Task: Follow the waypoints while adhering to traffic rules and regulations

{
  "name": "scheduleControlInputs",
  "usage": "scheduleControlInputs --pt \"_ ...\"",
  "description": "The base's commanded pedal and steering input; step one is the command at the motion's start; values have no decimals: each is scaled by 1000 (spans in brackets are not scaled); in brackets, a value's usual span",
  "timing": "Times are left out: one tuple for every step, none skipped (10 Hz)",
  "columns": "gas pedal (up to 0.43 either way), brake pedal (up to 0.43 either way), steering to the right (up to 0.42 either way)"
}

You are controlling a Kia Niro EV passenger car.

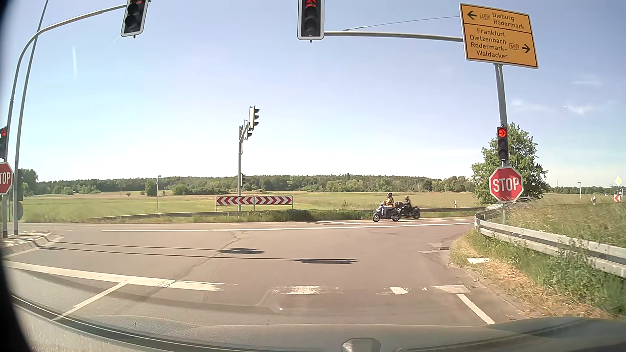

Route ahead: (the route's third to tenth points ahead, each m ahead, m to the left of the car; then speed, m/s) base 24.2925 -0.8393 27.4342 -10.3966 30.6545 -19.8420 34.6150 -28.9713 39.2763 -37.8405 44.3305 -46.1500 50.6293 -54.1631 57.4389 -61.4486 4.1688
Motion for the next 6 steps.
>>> scheduleControlInputs --pt "0 378 -7" --pt "0 378 -6" --pt "0 372 -5" --pt "0 354 -4" --pt "0 335 -4" --pt "0 323 -3"
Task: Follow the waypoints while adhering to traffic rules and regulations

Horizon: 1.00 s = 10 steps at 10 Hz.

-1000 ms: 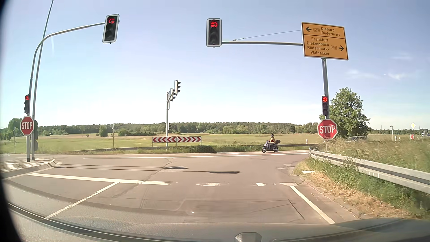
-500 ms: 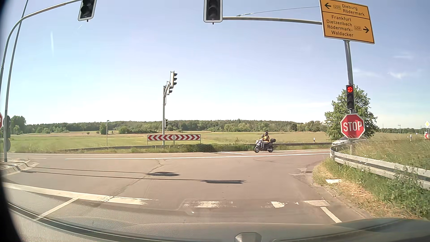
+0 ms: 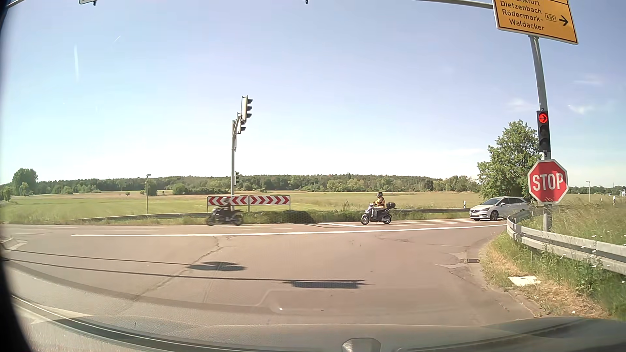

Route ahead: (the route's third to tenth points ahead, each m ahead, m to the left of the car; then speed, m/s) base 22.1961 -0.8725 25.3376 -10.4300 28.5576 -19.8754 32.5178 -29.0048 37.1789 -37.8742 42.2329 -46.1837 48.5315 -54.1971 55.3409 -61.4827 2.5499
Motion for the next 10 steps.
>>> scheduleControlInputs --pt "0 317 -4" --pt "0 311 -4" --pt "0 299 -4" --pt "0 293 -3" --pt "0 293 -1" --pt "0 293 0" --pt "0 293 1" --pt "0 293 1" --pt "0 280 1" --pt "0 37 2"
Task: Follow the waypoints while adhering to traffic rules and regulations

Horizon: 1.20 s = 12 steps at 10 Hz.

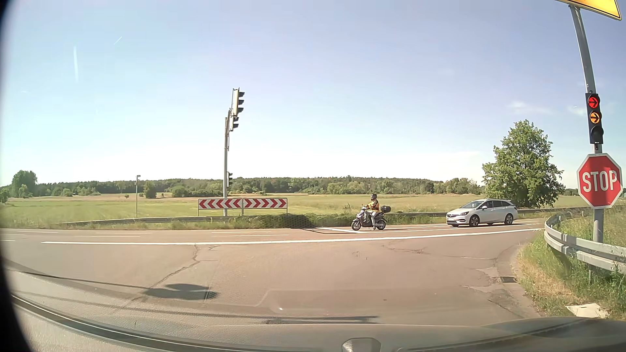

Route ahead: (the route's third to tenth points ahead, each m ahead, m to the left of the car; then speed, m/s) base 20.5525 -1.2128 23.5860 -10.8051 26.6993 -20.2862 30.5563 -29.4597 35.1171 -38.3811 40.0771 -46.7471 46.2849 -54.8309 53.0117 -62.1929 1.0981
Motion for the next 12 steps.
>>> scheduleControlInputs --pt "0 24 2" --pt "0 24 3" --pt "0 24 3" --pt "67 24 5" --pt "169 24 8" --pt "220 24 10" --pt "280 24 15" --pt "311 24 23" --pt "339 18 31" --pt "350 24 37" --pt "358 24 44" --pt "378 24 51"
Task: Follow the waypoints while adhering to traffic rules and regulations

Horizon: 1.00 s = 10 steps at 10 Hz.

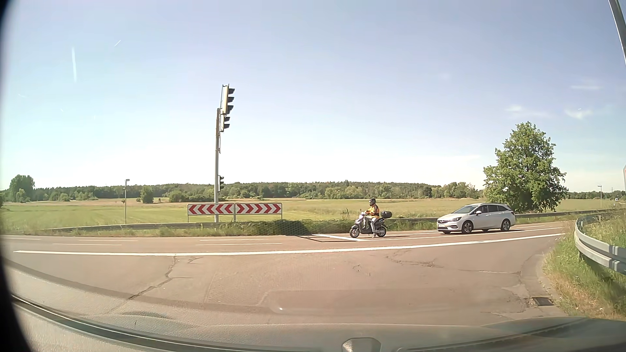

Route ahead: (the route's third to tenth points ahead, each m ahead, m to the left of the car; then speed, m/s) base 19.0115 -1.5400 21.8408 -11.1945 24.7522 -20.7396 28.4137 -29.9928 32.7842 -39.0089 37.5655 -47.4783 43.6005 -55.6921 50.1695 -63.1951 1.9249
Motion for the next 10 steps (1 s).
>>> scheduleControlInputs --pt "390 18 60" --pt "398 24 69" --pt "409 24 80" --pt "409 24 91" --pt "421 24 105" --pt "421 24 116" --pt "421 24 129" --pt "421 24 143" --pt "421 24 166" --pt "421 24 186"
